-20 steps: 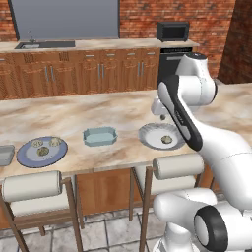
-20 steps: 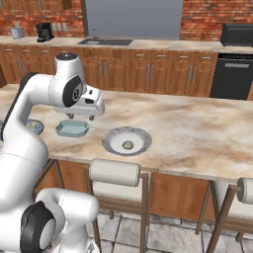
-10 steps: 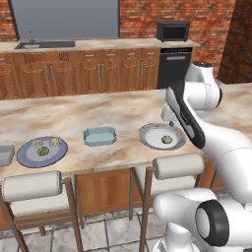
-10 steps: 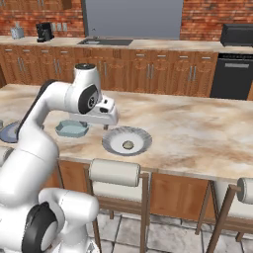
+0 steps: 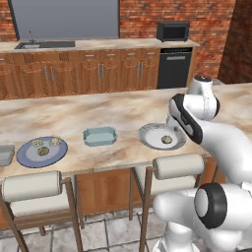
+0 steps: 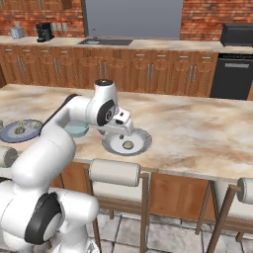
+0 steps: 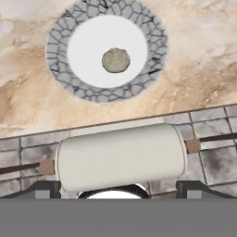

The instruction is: Place two dumplings into each of the tupperware containers and then place the containers in the fridge.

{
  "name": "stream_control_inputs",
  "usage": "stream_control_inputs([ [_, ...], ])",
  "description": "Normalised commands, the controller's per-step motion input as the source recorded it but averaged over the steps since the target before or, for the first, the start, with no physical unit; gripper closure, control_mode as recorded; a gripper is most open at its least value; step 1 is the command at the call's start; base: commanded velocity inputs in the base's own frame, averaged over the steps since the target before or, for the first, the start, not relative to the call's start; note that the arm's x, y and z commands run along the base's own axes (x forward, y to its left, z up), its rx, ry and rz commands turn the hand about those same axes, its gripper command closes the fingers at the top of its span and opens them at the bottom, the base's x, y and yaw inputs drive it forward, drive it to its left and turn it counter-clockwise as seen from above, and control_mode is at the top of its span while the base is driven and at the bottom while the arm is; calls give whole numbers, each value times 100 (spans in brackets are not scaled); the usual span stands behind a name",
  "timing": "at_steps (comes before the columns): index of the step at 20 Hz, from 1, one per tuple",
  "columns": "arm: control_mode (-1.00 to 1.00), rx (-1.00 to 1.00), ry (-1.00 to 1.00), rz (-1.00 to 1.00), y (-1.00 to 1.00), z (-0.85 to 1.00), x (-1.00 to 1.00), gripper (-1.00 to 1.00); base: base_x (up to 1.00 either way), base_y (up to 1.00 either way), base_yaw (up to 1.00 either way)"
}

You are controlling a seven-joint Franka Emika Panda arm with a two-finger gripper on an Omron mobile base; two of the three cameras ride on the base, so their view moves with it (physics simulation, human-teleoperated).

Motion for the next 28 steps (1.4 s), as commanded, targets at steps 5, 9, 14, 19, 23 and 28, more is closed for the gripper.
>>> stream_control_inputs([
  [5,-100,0,6,-4,-29,-37,65,-100,0,0,0],
  [9,-100,0,20,1,-3,-28,58,-100,0,0,0],
  [14,-100,0,12,8,-3,-37,49,-100,0,0,0],
  [19,-100,1,-5,2,-3,-41,35,-100,0,0,0],
  [23,-100,1,1,2,0,-47,36,-100,0,0,0],
  [28,-100,2,10,0,0,-30,40,-100,0,0,0],
])
